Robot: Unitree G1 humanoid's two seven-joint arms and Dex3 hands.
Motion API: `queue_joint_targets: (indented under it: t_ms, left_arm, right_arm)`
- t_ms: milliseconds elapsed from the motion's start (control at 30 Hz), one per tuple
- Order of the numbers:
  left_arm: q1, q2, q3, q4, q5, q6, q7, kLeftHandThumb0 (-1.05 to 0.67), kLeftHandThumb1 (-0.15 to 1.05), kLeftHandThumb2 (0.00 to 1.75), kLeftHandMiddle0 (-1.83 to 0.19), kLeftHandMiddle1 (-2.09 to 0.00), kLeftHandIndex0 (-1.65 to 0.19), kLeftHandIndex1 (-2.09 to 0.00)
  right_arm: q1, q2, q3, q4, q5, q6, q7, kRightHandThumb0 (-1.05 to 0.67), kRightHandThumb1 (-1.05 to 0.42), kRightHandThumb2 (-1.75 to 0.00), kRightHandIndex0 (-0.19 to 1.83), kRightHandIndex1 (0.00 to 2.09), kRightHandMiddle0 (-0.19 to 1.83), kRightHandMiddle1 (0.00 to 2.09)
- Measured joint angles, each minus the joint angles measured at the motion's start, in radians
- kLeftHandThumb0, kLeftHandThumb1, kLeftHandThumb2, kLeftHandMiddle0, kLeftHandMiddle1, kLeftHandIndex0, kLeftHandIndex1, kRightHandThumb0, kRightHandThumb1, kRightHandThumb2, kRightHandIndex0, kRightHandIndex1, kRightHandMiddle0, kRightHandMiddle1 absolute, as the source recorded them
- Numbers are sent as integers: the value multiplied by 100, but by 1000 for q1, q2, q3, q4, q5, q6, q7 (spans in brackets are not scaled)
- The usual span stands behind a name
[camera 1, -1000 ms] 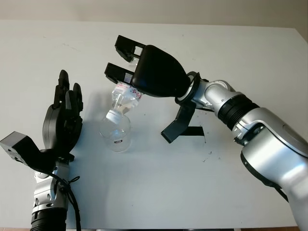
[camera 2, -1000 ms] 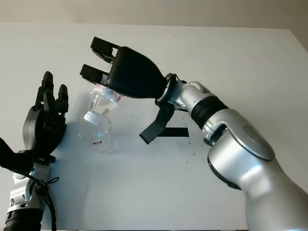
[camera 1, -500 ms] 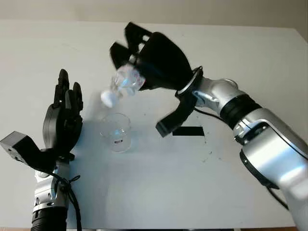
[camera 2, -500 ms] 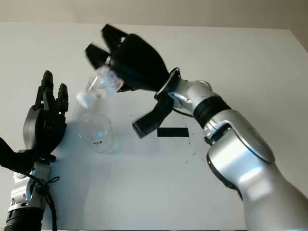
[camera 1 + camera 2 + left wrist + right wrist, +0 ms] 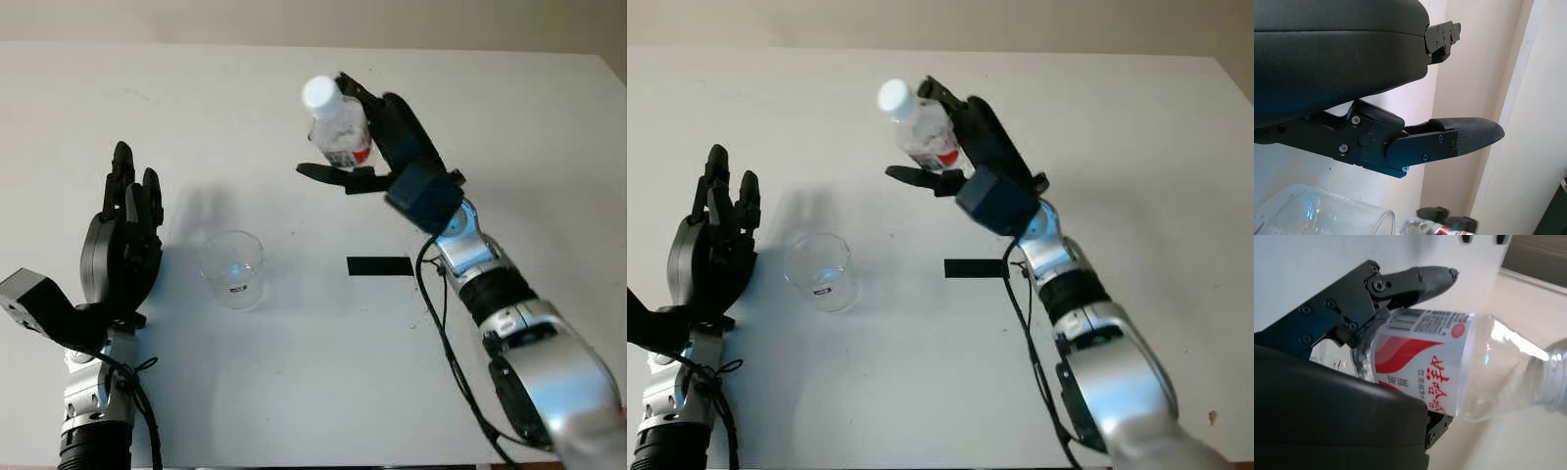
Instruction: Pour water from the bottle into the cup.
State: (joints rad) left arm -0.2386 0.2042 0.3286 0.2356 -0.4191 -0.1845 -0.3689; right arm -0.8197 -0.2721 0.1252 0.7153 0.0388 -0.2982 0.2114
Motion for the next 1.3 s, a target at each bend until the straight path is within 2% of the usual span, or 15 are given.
queue_joint_targets:
  t_ms: [133, 200, 367, 733, 1000, 1300]
  left_arm:
    - [0, 0, 7, 2, -10, 6, -8, -76, 105, 55, 19, -1, 19, 0]
    - [-1, 1, 8, 4, -11, 6, -18, -76, 105, 56, 19, 0, 19, 0]
    - [-1, 3, 9, 12, -10, 1, -26, -76, 105, 57, 19, 0, 19, 0]
    - [0, 11, 16, 21, -14, 1, -47, -77, 105, 61, 19, 0, 19, 0]
    - [8, 21, 29, 24, -15, -8, -65, -76, 105, 63, 19, 0, 19, 0]
    - [10, 31, 42, 29, -44, -8, -112, -73, 105, 68, 19, 0, 19, 0]
  right_arm:
    - [62, 10, -87, -175, 139, 283, 75, -39, -105, -60, 144, 209, 108, 209]
    - [97, 11, -117, -258, 189, 396, 104, -38, -105, -61, 147, 209, 112, 209]
    - [174, 8, -161, -399, 251, 549, 166, -38, -105, -62, 149, 209, 115, 209]
    - [290, -3, -187, -515, 225, 661, 153, -40, -105, -60, 148, 209, 116, 209]
    - [370, -1, -153, -561, 146, 629, 143, -41, -105, -60, 146, 209, 118, 209]
    - [431, 18, -162, -605, 152, 626, 131, -44, -105, -58, 149, 209, 119, 209]
